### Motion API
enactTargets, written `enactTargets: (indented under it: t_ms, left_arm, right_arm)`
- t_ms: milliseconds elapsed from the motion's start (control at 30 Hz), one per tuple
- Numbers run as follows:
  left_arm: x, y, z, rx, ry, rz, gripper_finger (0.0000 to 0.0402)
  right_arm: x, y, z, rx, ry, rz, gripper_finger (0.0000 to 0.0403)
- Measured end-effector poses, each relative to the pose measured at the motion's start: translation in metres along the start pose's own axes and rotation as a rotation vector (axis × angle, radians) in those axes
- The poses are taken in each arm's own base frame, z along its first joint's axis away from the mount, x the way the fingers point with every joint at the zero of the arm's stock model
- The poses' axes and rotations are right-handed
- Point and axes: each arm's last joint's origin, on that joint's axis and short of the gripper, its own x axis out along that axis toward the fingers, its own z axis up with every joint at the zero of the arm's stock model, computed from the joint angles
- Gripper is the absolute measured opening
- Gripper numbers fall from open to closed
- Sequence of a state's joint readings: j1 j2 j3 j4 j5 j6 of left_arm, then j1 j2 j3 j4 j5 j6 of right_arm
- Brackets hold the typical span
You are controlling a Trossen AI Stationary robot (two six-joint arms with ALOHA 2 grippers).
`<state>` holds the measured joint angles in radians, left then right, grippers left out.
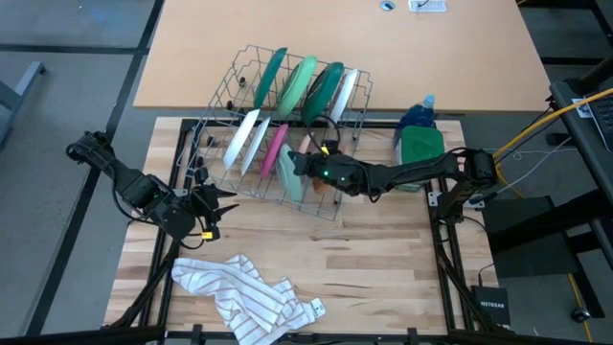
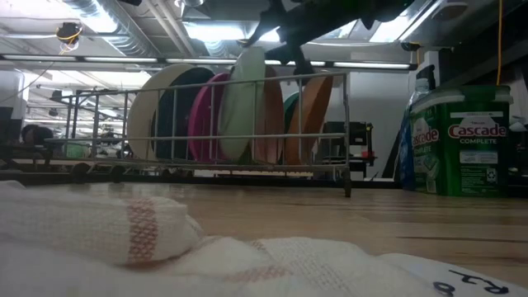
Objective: Sort dishes
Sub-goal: Put the light green plate in the dish rack
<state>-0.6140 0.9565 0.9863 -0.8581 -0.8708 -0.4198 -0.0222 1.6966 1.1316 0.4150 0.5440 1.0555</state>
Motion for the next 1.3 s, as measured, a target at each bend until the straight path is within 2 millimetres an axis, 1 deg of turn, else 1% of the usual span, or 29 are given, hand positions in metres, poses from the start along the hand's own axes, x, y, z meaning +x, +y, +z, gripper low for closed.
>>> enactTargets:
  t_ms: [267,400,500,600,667,733,900,1067,1300]
  left_arm:
    - [0.0,0.0,0.0,0.0,0.0,0.0,0.0118]
    - [0.0,0.0,0.0,0.0,0.0,0.0,0.0118]
    - [0.0,0.0,0.0,0.0,0.0,0.0,0.0118]
    - [0.0,0.0,0.0,0.0,0.0,0.0,0.0118]
    - [0.0,0.0,0.0,0.0,0.0,0.0,0.0118]
    - [0.0,0.0,0.0,0.0,0.0,0.0,0.0118]
    - [0.0,0.0,0.0,0.001,0.001,0.0,0.0118]
    - [0.0,0.0,-0.001,0.006,0.004,0.002,0.0118]
    - [0.0,0.0,-0.001,0.005,0.004,0.003,0.0118]
  right_arm:
    - [-0.001,-0.001,-0.007,0.005,0.165,0.044,0.0108]
    - [-0.001,-0.003,-0.009,0.058,0.216,0.038,0.0103]
    - [-0.001,-0.003,-0.009,0.061,0.224,0.038,0.0085]
    - [-0.001,-0.003,-0.009,0.061,0.222,0.037,0.0051]
    - [-0.001,-0.003,-0.009,0.058,0.201,0.028,0.0023]
    - [-0.001,-0.003,-0.008,0.064,0.174,0.019,0.0013]
    - [-0.001,-0.004,-0.005,0.184,0.084,-0.025,0.003]
    - [-0.001,-0.004,-0.002,0.229,-0.012,-0.054,0.0013]
    - [0.0,-0.003,0.003,0.33,-0.132,-0.059,0.0028]
